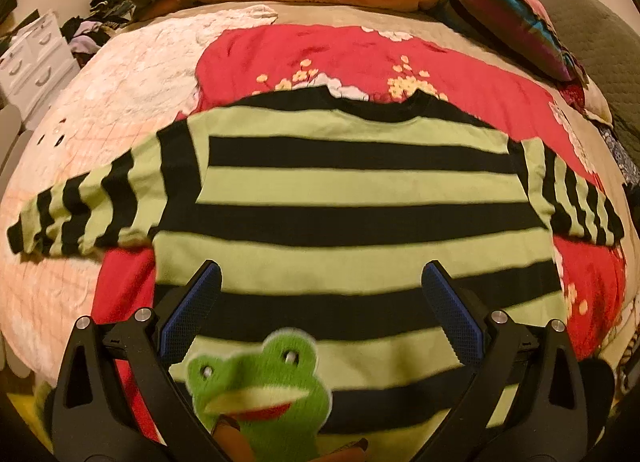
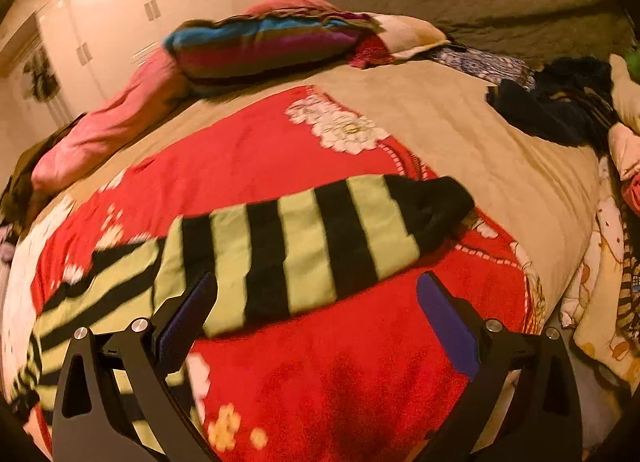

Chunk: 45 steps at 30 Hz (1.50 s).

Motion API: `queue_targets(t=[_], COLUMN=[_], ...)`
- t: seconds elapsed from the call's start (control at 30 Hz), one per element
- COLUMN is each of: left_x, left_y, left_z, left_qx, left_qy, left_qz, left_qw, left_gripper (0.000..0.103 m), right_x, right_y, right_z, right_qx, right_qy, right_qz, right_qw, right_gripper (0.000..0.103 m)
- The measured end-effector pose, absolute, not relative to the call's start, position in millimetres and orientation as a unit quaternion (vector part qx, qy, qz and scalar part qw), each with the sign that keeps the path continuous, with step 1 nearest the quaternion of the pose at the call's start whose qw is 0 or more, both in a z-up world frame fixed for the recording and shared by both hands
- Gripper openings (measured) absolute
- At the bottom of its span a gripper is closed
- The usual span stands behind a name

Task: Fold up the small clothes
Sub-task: 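Grasp the black sleeve cuff with the right gripper and fold it across the shirt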

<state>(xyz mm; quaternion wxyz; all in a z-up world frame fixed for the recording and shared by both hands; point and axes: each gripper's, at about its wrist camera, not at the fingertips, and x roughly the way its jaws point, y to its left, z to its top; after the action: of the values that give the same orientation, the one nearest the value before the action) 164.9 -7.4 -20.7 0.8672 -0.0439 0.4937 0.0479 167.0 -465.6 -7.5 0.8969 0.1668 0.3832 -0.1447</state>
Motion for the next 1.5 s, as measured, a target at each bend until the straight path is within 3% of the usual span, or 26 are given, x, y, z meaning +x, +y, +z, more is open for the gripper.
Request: queue_targets(t=[0.6, 0.97, 1.0, 1.07, 1.13, 1.2, 1.27, 1.5], left_x=[245.1, 259.1, 256.2, 252.0, 246.3, 242.3, 239.2, 232.2], left_y=[-47.1, -59.6, -59.2, -57.7, -57.3, -56.7, -54.7, -43.2], left_z=[-39.0, -73.9, -75.5, -78.7, -82.1, -85.2, -87.5, -89.1], left_qx=[-0.039, -0.03, -0.033, -0.042, -0.046, -0.042, -0.043, -0.058], left_qy=[0.505, 0.519, 0.517, 0.514, 0.513, 0.513, 0.516, 0.515], left_qz=[0.039, 0.046, 0.048, 0.049, 0.05, 0.055, 0.056, 0.067], left_qw=[0.862, 0.853, 0.854, 0.855, 0.856, 0.856, 0.854, 0.852], left_gripper=[0.094, 0.094, 0.094, 0.094, 0.094, 0.094, 0.094, 0.094], right_x=[225.3, 224.5, 224.6, 222.8, 219.1, 217.1, 215.9, 208.8], right_y=[-589.0, -624.4, -623.7, -623.1, -626.9, -628.4, -629.4, -633.2], right_z=[-63.1, -111.7, -112.2, -111.0, -110.3, -108.6, -105.6, -100.3], right_qx=[0.337, 0.38, 0.371, 0.355, 0.362, 0.365, 0.361, 0.379], right_qy=[0.38, 0.373, 0.374, 0.374, 0.364, 0.353, 0.346, 0.311], right_qz=[-0.282, -0.223, -0.22, -0.221, -0.217, -0.213, -0.213, -0.182], right_qw=[0.814, 0.817, 0.821, 0.828, 0.831, 0.835, 0.839, 0.852], right_gripper=[0.099, 0.098, 0.096, 0.066, 0.059, 0.046, 0.023, 0.011])
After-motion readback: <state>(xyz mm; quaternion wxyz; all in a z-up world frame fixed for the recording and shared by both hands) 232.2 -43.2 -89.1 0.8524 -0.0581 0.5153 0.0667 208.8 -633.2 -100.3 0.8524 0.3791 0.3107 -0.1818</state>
